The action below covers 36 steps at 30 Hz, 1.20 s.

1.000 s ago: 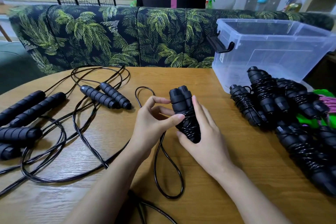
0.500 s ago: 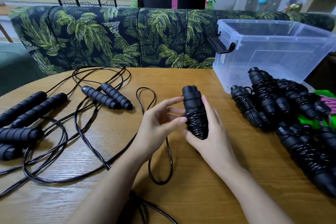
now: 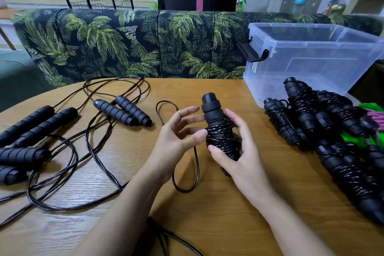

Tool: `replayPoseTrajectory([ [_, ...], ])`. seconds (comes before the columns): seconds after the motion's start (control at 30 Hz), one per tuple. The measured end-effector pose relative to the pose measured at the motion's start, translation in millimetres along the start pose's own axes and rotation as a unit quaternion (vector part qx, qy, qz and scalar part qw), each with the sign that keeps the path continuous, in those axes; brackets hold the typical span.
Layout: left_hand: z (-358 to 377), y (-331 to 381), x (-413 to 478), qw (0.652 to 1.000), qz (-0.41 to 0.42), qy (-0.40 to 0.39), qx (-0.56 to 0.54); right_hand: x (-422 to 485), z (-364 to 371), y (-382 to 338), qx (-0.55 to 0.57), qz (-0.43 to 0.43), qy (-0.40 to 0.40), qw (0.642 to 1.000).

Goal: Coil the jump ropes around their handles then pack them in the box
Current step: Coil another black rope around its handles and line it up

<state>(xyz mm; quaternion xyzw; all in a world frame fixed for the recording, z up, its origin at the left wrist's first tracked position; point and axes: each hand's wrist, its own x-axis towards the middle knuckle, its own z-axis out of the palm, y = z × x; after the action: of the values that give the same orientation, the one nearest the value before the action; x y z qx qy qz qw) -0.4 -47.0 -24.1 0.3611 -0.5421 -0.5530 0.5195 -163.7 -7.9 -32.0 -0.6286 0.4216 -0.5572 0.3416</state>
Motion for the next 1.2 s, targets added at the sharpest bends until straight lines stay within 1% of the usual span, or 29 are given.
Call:
replayPoseTrajectory([
  [0.17, 0, 2, 0, 0.997, -0.037, -0.060, -0.021, 0, -2, 5, 0.031, 0.023, -0.022, 0.999],
  [0.27, 0, 3, 0, 0.997, -0.046, -0.057, -0.032, 1, -2, 6, 0.020, 0.006, -0.015, 1.000],
  [0.37, 2, 3, 0, 0.999, -0.042, -0.021, -0.028, 1, 0, 7, -0.050, -0.031, 0.015, 0.998],
  [0.43, 6, 2, 0, 0.999, -0.037, 0.012, -0.019, -1, 4, 9, -0.110, -0.060, 0.021, 0.992],
  [0.5, 8, 2, -2, 0.999, -0.032, 0.034, -0.016, -3, 8, 13, -0.191, -0.090, 0.016, 0.977],
  [0.57, 9, 3, -4, 0.999, -0.025, 0.039, -0.001, -3, 10, 16, -0.260, -0.108, 0.011, 0.959],
  [0.7, 10, 4, -3, 0.999, -0.019, 0.042, 0.027, -3, 10, 19, -0.348, -0.148, 0.015, 0.926],
  [0.73, 9, 4, -4, 0.999, -0.019, 0.037, 0.029, -2, 9, 20, -0.348, -0.150, 0.010, 0.925],
  [0.77, 8, 4, -4, 0.999, -0.020, 0.032, 0.030, -1, 8, 21, -0.327, -0.141, 0.002, 0.934],
  [0.83, 6, 4, -4, 0.999, -0.023, 0.028, 0.028, 0, 5, 20, -0.248, -0.094, -0.017, 0.964],
  [0.87, 6, 5, -4, 0.999, -0.025, 0.027, 0.026, 1, 4, 19, -0.218, -0.073, -0.023, 0.973],
  [0.93, 6, 4, -4, 0.999, -0.027, 0.030, 0.024, 0, 1, 19, -0.213, -0.063, -0.030, 0.975],
  [1.0, 7, 3, -4, 0.998, -0.025, 0.044, 0.025, -1, 2, 18, -0.272, -0.074, -0.028, 0.959],
  [1.1, 9, 1, -4, 0.997, -0.021, 0.064, 0.029, -1, 6, 15, -0.384, -0.086, 0.001, 0.919],
  [1.17, 9, 1, -5, 0.997, -0.022, 0.067, 0.033, -2, 8, 15, -0.404, -0.100, 0.027, 0.909],
  [1.2, 8, 2, -5, 0.997, -0.023, 0.066, 0.033, -2, 8, 16, -0.396, -0.104, 0.033, 0.912],
])
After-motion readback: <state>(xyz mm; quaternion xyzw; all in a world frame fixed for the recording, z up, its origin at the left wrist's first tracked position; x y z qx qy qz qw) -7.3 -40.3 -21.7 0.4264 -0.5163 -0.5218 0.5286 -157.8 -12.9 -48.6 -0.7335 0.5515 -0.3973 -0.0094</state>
